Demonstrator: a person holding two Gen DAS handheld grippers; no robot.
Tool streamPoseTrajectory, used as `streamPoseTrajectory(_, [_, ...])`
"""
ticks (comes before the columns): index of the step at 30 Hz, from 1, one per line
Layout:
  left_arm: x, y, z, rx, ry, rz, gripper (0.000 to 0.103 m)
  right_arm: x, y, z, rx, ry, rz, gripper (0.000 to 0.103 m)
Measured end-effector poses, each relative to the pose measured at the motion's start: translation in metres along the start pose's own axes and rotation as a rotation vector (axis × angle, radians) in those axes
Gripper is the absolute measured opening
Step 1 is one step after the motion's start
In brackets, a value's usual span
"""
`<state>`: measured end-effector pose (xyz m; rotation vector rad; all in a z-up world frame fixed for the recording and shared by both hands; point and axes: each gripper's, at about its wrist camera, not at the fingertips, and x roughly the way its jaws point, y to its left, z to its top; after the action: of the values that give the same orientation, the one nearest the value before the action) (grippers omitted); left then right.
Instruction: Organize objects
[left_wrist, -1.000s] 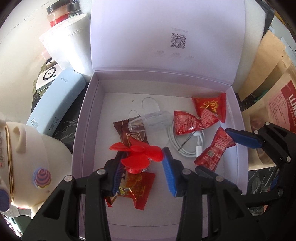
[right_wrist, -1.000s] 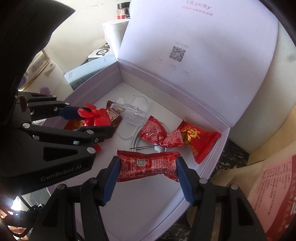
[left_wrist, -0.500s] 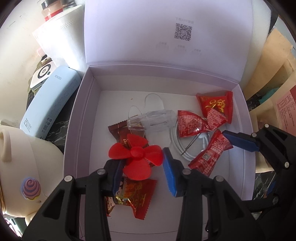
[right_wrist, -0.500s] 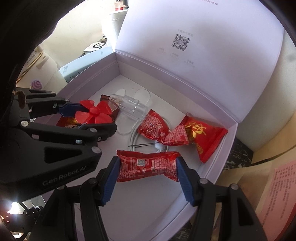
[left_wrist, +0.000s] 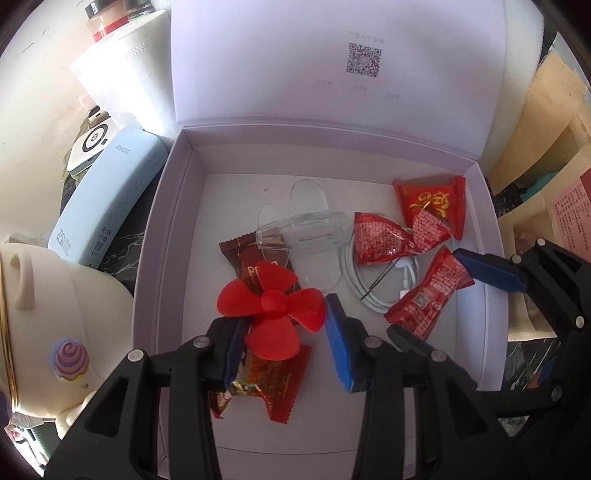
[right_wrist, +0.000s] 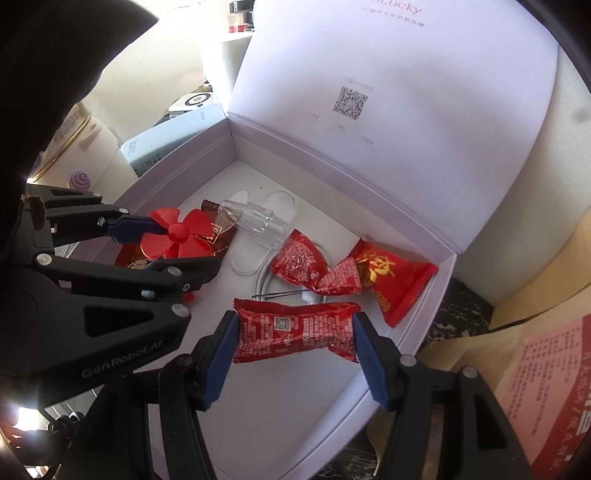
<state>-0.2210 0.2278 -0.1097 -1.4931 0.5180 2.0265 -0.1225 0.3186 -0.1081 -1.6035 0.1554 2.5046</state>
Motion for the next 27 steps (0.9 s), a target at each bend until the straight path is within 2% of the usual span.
streamPoseTrajectory(7, [-0.017,0.000,-0.005,-0.014,-0.016,0.002,0.039,-0.011,0.005,0.000,-0.044,-0.010,-0.006,0.063])
streamPoseTrajectory(11, [-0.026,-0.001,-0.008,-0.019,-0.026,0.035,0.040,-0.018,0.009,0.005,-0.060,-0.029,-0.021,0.065])
streamPoseTrajectory(15, [-0.035,0.001,-0.017,-0.025,-0.025,0.056,0.049,-0.026,0.008,0.006,-0.064,-0.045,-0.038,0.069])
streamPoseTrajectory(19, [-0.041,-0.001,-0.014,-0.036,-0.040,0.064,0.053,-0.031,0.008,0.005,-0.056,-0.049,-0.051,0.070])
streamPoseTrajectory(24, [-0.052,0.010,-0.009,-0.050,-0.061,0.067,0.054,-0.036,0.005,0.009,-0.041,-0.048,-0.074,0.071])
streamPoseTrajectory(27, [-0.067,0.001,-0.015,-0.047,-0.074,0.070,0.054,-0.047,0.003,0.008,-0.042,-0.059,-0.084,0.071])
